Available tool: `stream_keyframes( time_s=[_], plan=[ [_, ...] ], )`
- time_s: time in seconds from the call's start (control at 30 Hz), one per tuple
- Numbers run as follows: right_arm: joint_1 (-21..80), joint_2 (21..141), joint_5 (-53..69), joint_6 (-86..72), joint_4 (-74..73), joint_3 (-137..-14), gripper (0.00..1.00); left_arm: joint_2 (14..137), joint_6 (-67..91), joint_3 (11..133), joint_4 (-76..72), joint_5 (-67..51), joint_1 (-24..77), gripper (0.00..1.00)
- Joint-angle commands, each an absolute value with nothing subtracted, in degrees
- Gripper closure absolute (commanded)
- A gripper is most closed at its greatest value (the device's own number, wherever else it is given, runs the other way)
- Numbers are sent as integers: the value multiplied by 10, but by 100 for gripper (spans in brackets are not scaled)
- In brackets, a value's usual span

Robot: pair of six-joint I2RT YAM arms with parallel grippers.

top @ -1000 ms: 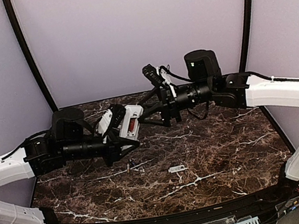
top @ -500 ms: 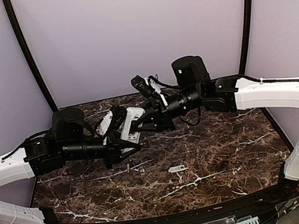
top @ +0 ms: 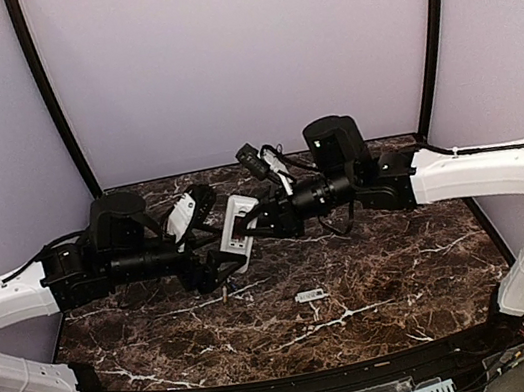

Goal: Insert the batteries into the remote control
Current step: Pass from the left arm to the right

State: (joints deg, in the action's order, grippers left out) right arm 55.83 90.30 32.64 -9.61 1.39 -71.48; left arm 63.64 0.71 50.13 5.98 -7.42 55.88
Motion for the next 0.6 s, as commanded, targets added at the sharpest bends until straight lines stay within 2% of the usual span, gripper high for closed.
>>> stream_keyframes(
  time_s=[0.0,0.17,0.33,0.4,0.47,0.5,0.57],
  plan=[
    [562,894,225,-234,89,-685,88,623,-34,473,61,16,563,18],
    [566,903,166,-372,180,-654,90,632,-98,444,25,75,598,13],
    [586,912,118,-382,169,-664,91,648,-109,445,-19,153,610,12],
    [588,917,121,-382,167,-667,91,652,-112,444,-36,169,610,14],
    [589,922,125,-385,166,-668,91,657,-114,443,-47,180,610,26],
    [590,924,127,-387,168,-669,91,662,-113,444,-52,181,610,37],
    [592,927,131,-388,170,-669,91,670,-110,445,-54,181,610,43]
  ],
)
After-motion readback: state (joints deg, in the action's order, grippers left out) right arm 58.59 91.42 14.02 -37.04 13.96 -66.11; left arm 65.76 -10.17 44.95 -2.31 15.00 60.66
